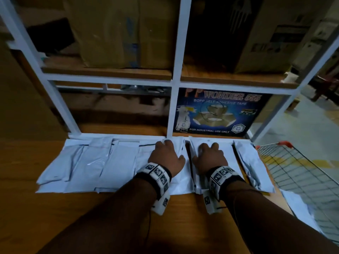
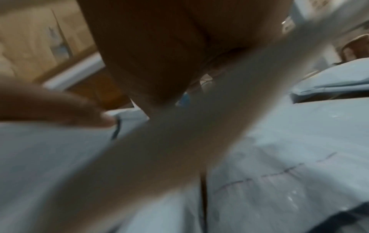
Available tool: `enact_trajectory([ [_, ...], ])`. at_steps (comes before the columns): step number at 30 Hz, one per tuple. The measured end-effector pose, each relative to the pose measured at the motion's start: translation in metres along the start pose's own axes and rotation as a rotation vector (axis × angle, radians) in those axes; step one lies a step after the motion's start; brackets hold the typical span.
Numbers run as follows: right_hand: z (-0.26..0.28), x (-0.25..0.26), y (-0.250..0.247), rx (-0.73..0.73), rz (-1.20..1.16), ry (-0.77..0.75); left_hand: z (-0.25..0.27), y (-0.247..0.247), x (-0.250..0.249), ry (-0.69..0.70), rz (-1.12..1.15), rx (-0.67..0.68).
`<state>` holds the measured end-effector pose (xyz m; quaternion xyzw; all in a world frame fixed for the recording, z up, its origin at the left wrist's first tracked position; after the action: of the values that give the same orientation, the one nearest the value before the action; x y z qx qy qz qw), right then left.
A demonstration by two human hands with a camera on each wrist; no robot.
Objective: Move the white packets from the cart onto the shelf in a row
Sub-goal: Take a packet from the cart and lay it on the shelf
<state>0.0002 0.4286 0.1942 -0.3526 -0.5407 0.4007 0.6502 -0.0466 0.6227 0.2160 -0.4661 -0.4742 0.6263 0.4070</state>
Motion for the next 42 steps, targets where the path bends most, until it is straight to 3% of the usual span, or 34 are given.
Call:
enact_trajectory([
  [6, -0.006, 0.001, 0.031, 0.073, 0.121, -0.040, -0.013, 0.029, -0.025, -0.038, -0.134, 0.035],
  [13, 0.021, -0.018, 0.027, 0.104, 0.200, -0.107, 0.001, 0.061, -0.029, 0.032, -0.235, 0.156],
  [17, 0.027, -0.017, -0.004, 0.043, 0.165, -0.198, 0.006, 0.032, -0.050, 0.005, -0.237, 0.061],
  [22, 0.024, -0.045, -0.066, -0.040, 0.047, -0.205, 0.012, -0.006, -0.136, 0.194, -0.205, -0.006],
  [27, 0.021, -0.136, -0.128, -0.104, 0.006, -0.100, 0.029, -0.001, -0.249, 0.368, -0.194, -0.012],
  [35, 0.029, -0.355, -0.196, -0.156, -0.104, 0.186, 0.066, 0.061, -0.436, 0.584, -0.306, 0.083],
  [38, 0.031, -0.444, -0.202, -0.154, -0.122, 0.312, 0.073, 0.095, -0.495, 0.617, -0.320, 0.131],
  [42, 0.033, -0.549, -0.169, -0.066, -0.185, 0.480, 0.083, 0.152, -0.555, 0.639, -0.471, 0.196],
])
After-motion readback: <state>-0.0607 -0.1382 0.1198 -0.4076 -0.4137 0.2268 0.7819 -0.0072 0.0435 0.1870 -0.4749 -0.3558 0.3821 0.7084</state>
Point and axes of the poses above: each hand's wrist, its own z-axis away from the middle knuckle, its own y-axis out of the palm, x = y × z, the point moved 10 cm from there along -z, towards the middle knuckle, and after that the axes turned 11 degrees about -z, right-handed, at the moved point
